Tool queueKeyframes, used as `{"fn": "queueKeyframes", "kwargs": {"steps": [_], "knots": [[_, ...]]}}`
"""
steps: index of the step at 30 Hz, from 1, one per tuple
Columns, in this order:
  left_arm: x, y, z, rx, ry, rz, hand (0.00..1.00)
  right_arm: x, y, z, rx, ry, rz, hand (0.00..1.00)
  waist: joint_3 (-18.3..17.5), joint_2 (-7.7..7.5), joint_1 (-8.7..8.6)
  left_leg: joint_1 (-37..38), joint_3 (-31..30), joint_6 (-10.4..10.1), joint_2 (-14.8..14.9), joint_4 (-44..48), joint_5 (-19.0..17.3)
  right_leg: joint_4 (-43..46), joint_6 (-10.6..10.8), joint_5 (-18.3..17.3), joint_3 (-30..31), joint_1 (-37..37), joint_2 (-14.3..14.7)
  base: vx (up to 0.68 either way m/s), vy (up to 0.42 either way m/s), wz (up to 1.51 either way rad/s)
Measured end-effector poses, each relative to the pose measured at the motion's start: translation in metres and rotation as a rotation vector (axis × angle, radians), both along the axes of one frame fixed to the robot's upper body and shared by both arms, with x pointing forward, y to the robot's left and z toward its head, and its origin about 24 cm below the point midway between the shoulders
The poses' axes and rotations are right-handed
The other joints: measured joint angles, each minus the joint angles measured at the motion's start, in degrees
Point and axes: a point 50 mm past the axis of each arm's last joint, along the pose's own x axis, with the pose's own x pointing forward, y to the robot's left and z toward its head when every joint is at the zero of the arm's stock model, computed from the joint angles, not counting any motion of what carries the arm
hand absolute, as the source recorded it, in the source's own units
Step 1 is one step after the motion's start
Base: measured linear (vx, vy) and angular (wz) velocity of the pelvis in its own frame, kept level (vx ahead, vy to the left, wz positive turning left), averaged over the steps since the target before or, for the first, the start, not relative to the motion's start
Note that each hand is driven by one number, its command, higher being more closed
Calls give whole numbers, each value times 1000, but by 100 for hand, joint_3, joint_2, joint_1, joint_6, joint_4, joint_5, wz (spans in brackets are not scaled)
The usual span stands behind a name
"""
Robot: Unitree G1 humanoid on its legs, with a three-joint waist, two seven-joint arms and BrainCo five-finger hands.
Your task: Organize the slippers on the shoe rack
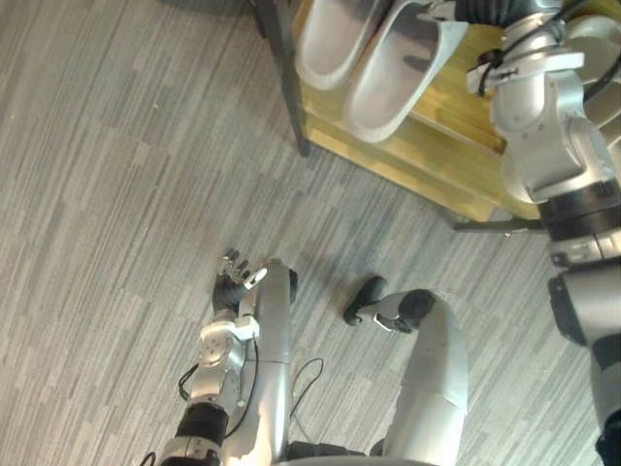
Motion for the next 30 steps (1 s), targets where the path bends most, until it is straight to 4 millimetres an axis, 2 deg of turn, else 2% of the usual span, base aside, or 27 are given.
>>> {"fn": "queueKeyframes", "kwargs": {"steps": [1, 3, 5, 6, 8, 9, 12, 17, 21, 30], "knots": [[0, 1, 0, 1, 1, 5, 0, -6, -2, -4, 115, -34, 55, 0, -8, -14, -18, 20, 8, -6, 8, -15, 3, -17, -21, 12, 2, 8, 10, 22, 4, -3], [0, 2, 0, 3, 3, 9, 0, -9, -1, -8, 182, -44, 99, 0, -8, -14, -38, 43, 8, -8, 10, -34, 13, -40, -36, 20, 1, 32, 21, 11, 2, -2], [-1, 5, -4, 5, 26, 22, 0, -11, 3, -28, 379, -33, 216, 0, -34, -65, -65, 144, 53, -9, 21, -145, 46, -120, -54, 41, 23, 91, 47, 16, -1, -1], [-2, 6, -4, 6, 27, 24, 0, -10, 4, -30, 394, -30, 223, 0, -39, -74, -65, 152, 60, -10, 23, -154, 47, -124, -54, 41, 29, 92, 49, 31, -9, -5], [-2, 8, -6, 7, 43, 36, 0, -8, 11, -49, 524, 13, 307, 0, -61, -112, -63, 227, 73, -13, 67, -211, 49, -190, -59, 45, 23, 158, 101, 34, -10, -8], [-3, 10, -7, 6, 50, 44, 0, -5, 19, -65, 635, 56, 374, 0, -76, -137, -65, 269, 81, -15, 77, -247, 50, -225, -33, 36, 22, 184, 127, 41, -7, -7], [-3, 10, -7, 6, 54, 49, 0, -2, 25, -81, 742, 110, 434, 0, -76, -137, -65, 286, 83, -19, 74, -270, 53, -243, -30, 34, 18, 199, 133, 28, 1, -1], [-4, 11, -8, -1, 62, 72, 0, 2, 43, -118, 1022, 228, 597, 0, -76, -137, -65, 308, 55, -20, 71, -297, 54, -286, -40, 39, -12, 255, 150, 35, 11, 2], [-5, 12, -10, -20, 73, 112, 0, 3, 50, -133, 1140, 277, 657, 0, -76, -136, -56, 322, 59, -19, 71, -298, 54, -290, -30, 34, -3, 263, 151, 35, 18, 0], [-5, 13, -13, -27, 97, 134, 0, 5, 31, -160, 1324, 289, 625, 0, -78, -132, -35, 371, 46, -9, 62, -426, 99, -397, 14, 25, -44, 334, 170, 16, 0, 1]]}}
